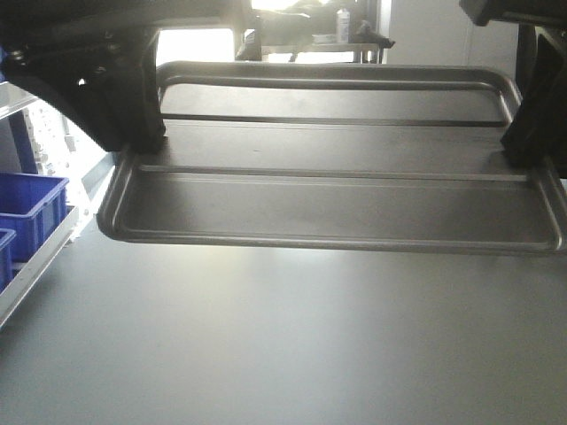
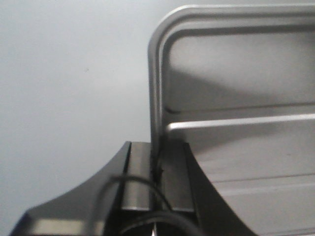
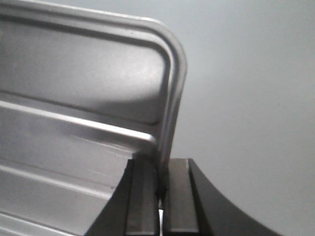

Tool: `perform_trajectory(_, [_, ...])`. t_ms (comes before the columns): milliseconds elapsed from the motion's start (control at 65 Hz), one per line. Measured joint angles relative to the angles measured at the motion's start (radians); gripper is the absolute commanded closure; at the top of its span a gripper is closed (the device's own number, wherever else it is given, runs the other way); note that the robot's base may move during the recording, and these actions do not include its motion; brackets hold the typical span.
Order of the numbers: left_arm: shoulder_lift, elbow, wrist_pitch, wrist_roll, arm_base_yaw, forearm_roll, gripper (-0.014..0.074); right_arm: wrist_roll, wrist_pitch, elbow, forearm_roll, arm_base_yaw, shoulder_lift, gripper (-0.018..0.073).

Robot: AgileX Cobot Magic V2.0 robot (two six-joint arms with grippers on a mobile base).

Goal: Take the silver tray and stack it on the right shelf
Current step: 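Hold the tray with both grippers while the base drives to another shelf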

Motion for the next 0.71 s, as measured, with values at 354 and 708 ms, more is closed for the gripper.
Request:
perform_trajectory(354, [0.000, 0.000, 0.000, 0.000, 0.000, 0.000, 0.0689, 0.000, 0.000, 0.002, 0.000, 0.000, 0.000, 0.0503])
perform_trajectory(708, [0.000, 0.000, 0.000, 0.000, 0.000, -0.002, 0.0689, 0.000, 0.000, 0.002, 0.000, 0.000, 0.000, 0.0503])
